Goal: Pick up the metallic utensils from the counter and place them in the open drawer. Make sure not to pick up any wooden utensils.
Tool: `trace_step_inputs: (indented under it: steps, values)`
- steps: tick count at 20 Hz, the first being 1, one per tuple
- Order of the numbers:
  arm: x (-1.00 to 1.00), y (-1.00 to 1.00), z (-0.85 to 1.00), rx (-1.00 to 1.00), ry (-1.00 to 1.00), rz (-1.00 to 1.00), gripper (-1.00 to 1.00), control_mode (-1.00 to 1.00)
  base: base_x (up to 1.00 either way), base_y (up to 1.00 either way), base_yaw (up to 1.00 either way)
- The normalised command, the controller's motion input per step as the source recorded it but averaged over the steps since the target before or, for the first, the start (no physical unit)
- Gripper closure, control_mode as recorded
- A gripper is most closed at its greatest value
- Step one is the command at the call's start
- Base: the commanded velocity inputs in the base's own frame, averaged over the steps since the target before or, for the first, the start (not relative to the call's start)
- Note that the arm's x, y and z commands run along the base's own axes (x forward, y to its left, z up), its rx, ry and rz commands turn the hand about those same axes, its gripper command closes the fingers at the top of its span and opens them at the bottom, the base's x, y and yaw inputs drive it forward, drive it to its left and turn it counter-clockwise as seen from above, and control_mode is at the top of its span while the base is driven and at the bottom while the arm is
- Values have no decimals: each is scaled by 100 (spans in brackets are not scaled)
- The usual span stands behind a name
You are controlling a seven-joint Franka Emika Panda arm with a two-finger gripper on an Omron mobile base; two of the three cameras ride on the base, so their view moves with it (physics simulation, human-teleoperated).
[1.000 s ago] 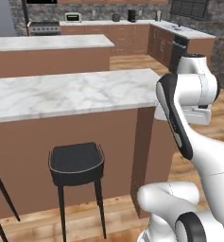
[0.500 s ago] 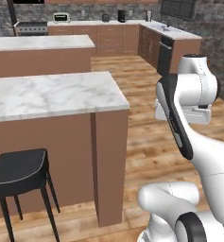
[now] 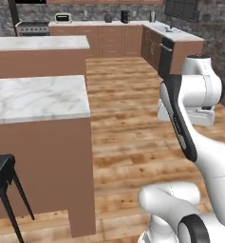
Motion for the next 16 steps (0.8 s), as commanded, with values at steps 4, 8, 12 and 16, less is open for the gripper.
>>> trace_step_inputs:
  steps: [4,8,12,16]
  values:
    - [0,0,0,0,0,0,100,100,79,-49,27]
    - [0,0,0,0,0,0,100,100,98,-61,31]
    - [0,0,0,0,0,0,100,100,97,-79,39]
    - [0,0,0,0,0,0,100,100,70,-98,45]
